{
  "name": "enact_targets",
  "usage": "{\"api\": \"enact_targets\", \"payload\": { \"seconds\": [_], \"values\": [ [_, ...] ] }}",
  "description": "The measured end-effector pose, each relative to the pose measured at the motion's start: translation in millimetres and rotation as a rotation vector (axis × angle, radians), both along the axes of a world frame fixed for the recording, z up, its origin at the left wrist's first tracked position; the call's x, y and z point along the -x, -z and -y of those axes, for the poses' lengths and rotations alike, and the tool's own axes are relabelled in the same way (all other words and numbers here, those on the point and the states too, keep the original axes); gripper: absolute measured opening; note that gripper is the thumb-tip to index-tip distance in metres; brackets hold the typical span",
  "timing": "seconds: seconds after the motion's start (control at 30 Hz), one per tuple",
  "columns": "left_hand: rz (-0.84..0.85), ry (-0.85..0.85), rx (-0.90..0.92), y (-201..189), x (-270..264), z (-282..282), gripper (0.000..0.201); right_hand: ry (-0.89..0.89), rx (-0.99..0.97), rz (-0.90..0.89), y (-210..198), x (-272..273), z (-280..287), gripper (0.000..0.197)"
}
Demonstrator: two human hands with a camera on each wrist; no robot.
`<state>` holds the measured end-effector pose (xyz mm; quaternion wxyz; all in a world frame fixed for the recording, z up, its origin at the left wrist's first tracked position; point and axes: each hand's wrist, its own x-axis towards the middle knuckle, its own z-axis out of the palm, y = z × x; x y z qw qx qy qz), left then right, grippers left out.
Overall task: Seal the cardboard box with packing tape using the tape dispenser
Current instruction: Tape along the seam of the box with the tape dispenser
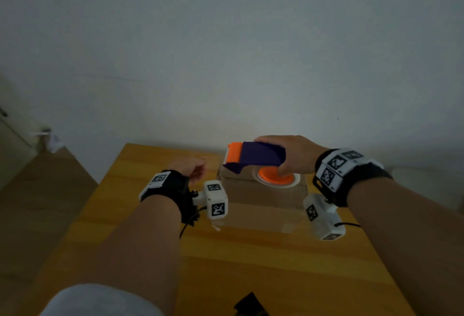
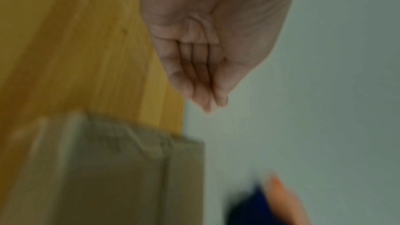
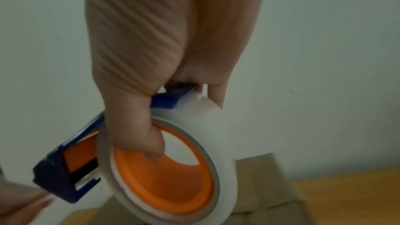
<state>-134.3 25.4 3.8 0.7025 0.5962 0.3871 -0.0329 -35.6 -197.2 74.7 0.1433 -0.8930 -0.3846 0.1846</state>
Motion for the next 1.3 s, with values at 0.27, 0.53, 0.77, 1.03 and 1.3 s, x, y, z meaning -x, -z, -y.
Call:
{"api": "enact_targets", "payload": {
  "seconds": [0.27, 0.53, 0.77, 1.03, 1.3],
  "values": [
    [-0.056, 0.049, 0.004, 13.4, 12.0, -5.5, 0.029, -0.082, 0.116, 0.109, -0.6, 5.9, -4.4, 0.064],
    [-0.093, 0.040, -0.105, 27.6, 9.0, -6.5, 0.029, -0.123, 0.142, 0.128, 4.1, 9.8, -16.6, 0.052],
    [-0.101, 0.019, -0.037, 45.5, 0.2, -7.4, 0.035, -0.128, 0.176, 0.121, 6.1, 7.2, -23.7, 0.052],
    [-0.193, 0.055, -0.073, 57.2, -5.5, 5.8, 0.025, -0.149, 0.233, 0.116, 11.5, -0.1, -32.3, 0.052],
    [-0.255, 0.036, -0.276, 57.1, -12.3, 3.1, 0.064, -0.153, 0.231, 0.153, 14.1, -1.7, -33.7, 0.050]
  ]
}}
